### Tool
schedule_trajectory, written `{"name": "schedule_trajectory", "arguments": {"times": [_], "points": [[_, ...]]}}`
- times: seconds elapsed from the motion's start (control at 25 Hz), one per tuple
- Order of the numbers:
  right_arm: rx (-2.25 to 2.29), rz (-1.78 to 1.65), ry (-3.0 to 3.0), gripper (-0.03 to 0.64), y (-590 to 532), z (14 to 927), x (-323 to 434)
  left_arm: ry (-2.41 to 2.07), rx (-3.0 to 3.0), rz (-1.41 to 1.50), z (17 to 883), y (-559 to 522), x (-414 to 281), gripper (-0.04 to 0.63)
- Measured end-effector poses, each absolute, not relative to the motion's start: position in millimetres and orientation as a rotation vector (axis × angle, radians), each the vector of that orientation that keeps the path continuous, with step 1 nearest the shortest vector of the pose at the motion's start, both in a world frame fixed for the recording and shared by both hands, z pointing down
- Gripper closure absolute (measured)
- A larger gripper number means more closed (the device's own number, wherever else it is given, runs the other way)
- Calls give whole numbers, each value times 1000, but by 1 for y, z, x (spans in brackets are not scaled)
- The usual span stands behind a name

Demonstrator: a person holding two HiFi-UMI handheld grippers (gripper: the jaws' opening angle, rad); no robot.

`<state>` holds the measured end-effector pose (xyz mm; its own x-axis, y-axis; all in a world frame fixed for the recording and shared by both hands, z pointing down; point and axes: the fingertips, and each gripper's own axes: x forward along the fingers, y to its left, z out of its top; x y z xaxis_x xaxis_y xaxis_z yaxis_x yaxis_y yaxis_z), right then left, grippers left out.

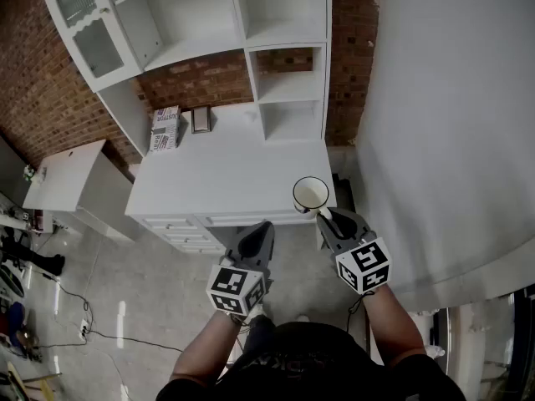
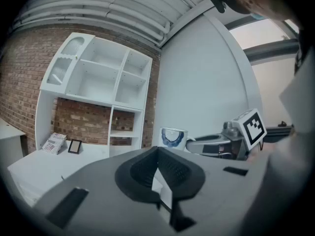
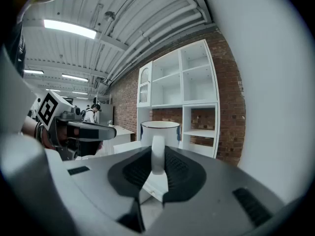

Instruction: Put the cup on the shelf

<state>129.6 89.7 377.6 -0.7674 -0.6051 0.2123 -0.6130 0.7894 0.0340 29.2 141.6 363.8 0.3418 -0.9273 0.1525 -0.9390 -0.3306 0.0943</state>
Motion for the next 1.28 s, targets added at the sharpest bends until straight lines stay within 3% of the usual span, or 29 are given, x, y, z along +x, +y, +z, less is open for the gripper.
{"name": "schedule_trajectory", "arguments": {"times": [0.72, 1.28], "points": [[968, 37, -2774, 555, 83, 379, 119, -1706, 2437, 109, 367, 135, 19, 591], [993, 89, -2744, 557, 51, 383, 66, -1683, 2413, 97, 373, 102, -41, 591]]}}
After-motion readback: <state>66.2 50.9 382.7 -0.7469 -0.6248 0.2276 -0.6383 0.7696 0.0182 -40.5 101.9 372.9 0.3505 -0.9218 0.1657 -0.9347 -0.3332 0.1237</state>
